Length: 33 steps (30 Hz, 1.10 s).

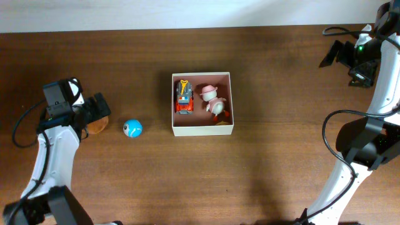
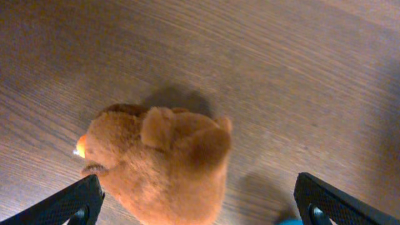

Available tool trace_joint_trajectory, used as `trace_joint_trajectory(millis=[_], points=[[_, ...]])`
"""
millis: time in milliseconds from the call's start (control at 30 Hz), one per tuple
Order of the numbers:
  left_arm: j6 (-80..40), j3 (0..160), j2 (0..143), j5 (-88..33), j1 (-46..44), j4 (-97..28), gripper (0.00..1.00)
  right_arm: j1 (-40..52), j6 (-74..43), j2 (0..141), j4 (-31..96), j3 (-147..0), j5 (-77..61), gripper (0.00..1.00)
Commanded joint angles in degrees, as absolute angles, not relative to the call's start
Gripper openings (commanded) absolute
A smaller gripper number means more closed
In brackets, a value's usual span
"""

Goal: Pack container
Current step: 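Reach left gripper to the brown teddy bear and grasp it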

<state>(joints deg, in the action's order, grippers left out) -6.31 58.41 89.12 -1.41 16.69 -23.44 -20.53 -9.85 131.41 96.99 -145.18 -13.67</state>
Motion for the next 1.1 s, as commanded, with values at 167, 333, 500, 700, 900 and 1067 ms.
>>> trace_joint_trajectory(millis=[167,333,500,700,900,1067], points=[[-6.8,59.3,94.5,0.7,16.8,-20.1,0.94,-20.3,-9.3,130.9,97.1,-145.2,-14.6,0.99],[-6.8,59.3,95.8,0.4,16.8,-20.2,0.48,-20.3,-9.3,130.9,97.1,-145.2,-14.6,0.99],[-6.8,59.3,95.9,0.3,16.8,-20.5,0.18,-20.3,-9.3,130.9,97.1,-145.2,-14.6,0.99],[-6.8,59.3,95.9,0.3,16.8,-20.8,0.16,-20.3,-9.3,130.9,97.1,-145.2,-14.6,0.99],[-6.8,59.2,95.9,0.3,16.8,-20.2,0.68,-20.3,-9.3,130.9,97.1,-145.2,-14.6,0.99],[-6.8,59.2,97.7,0.3,16.8,-19.8,0.70,-20.3,-9.3,130.9,97.1,-145.2,-14.6,0.99]])
